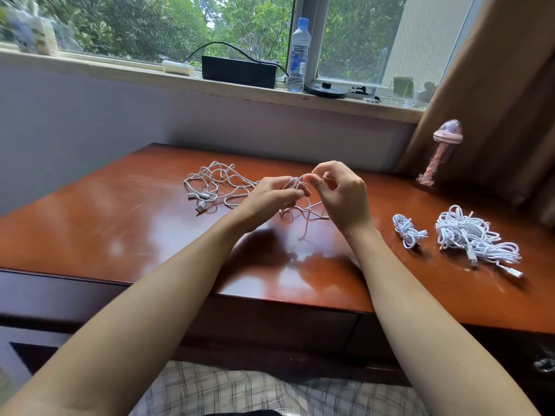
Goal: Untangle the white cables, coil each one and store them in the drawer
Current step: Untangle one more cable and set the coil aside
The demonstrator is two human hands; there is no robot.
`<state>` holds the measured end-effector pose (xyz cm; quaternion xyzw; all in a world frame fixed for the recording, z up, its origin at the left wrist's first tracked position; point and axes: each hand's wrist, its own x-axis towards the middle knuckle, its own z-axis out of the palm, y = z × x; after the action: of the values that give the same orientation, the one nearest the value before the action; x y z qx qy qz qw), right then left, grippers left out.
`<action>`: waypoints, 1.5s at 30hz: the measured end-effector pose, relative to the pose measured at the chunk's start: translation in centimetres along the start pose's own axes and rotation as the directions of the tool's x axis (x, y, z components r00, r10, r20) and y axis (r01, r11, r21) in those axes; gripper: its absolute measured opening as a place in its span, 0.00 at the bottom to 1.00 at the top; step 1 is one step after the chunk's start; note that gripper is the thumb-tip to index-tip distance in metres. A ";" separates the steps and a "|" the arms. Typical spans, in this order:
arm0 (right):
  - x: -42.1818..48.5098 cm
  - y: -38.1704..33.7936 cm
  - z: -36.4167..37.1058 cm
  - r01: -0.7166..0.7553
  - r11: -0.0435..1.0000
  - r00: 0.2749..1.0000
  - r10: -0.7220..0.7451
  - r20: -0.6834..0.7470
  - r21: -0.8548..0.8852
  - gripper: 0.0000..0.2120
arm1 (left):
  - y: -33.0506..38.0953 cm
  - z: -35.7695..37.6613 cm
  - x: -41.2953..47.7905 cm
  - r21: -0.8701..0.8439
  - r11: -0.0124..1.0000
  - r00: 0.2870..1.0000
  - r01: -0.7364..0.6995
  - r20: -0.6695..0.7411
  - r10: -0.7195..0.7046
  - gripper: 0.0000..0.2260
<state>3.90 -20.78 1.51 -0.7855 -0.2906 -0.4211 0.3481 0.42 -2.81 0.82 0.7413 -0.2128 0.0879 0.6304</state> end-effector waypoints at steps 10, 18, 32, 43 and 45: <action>0.0 -0.9 -0.1 0.026 0.998 1.000 -0.027 0.005 0.065 0.08 | 0.6 -0.4 0.8 -0.445 0.892 0.980 0.076 -0.134 -0.150 0.16; -0.4 -0.2 0.8 0.124 0.992 0.959 -0.112 0.260 -0.033 0.10 | 0.6 -1.9 1.3 -0.792 0.610 0.934 0.008 -0.212 -0.289 0.19; -1.3 -1.2 1.8 0.218 0.974 0.872 -0.166 0.461 -0.061 0.06 | -1.7 -0.7 2.2 -0.204 0.979 0.926 -0.014 -0.372 -0.064 0.24; -0.8 -1.2 1.5 0.205 0.974 0.939 -0.166 0.302 -0.102 0.06 | -2.7 -0.5 1.8 0.205 0.977 0.973 -0.056 -0.207 0.099 0.27; -0.5 -1.2 1.2 0.194 0.975 0.952 -0.160 0.260 -0.111 0.05 | -2.7 -0.5 1.7 0.215 0.976 0.979 -0.035 -0.190 0.077 0.25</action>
<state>3.30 -19.16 0.93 -0.8248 -0.3722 -0.3672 0.2153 3.23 -2.35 -0.85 0.7851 -0.1598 0.2007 0.5637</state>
